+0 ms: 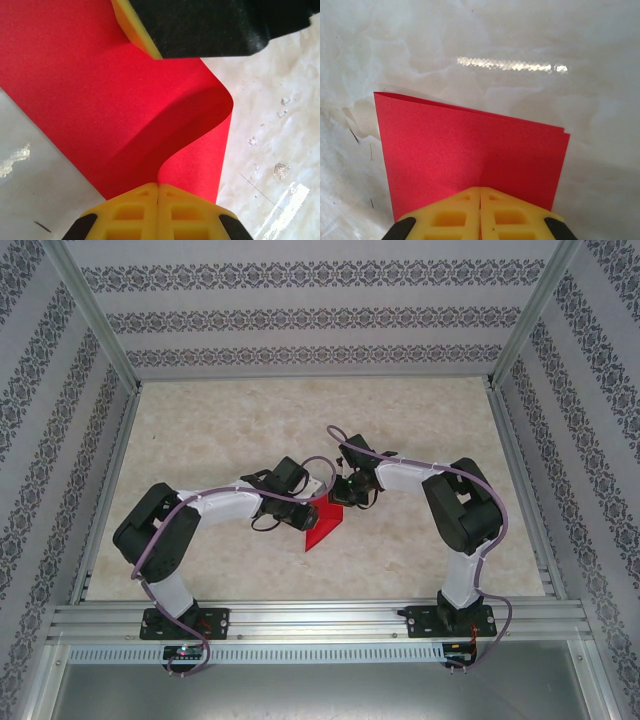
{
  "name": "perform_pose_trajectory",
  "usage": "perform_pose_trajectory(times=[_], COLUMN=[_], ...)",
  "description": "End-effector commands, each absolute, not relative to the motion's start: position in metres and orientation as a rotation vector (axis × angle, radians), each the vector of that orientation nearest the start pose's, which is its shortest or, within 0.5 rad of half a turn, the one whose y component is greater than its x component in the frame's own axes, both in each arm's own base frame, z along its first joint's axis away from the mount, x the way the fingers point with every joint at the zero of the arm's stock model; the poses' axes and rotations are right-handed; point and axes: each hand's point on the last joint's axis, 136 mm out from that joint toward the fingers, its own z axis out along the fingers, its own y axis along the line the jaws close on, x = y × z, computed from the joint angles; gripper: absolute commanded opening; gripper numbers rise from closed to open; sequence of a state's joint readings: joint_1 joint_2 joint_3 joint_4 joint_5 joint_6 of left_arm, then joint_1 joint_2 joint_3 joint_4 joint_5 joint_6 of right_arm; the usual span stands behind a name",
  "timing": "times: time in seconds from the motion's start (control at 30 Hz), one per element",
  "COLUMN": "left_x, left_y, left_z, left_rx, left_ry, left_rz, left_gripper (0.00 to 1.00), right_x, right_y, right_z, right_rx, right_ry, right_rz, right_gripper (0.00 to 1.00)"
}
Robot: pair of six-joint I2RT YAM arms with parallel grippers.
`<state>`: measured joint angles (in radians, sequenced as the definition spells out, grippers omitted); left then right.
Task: Fold a paper plane with a square sheet of paper (pick it up from the middle)
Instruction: Third fold the triangle at the center of the table.
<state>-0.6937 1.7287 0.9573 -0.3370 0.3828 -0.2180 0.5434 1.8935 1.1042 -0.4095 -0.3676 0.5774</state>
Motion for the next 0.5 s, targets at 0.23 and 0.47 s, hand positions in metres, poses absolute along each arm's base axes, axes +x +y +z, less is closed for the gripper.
perform_pose_trajectory(times=[0.23,0.47], left_x=[0.259,0.258], left_y=[-0.287,-0.281], left_z=[0.032,0.029], left_rx=[0.753,0.73], left_ry=[2.71,2.719], left_rz=[-0.726,-0.694], left_gripper=[0.02,0.02], right_x=[0.313,0.312], right_y=[0.259,0.258], right_z=[0.004,0.001], right_rx=[-0.025,-0.012], right_ry=[2.947,2.948], right_rz=[0.733,0.738], right_gripper=[0.09,0.09])
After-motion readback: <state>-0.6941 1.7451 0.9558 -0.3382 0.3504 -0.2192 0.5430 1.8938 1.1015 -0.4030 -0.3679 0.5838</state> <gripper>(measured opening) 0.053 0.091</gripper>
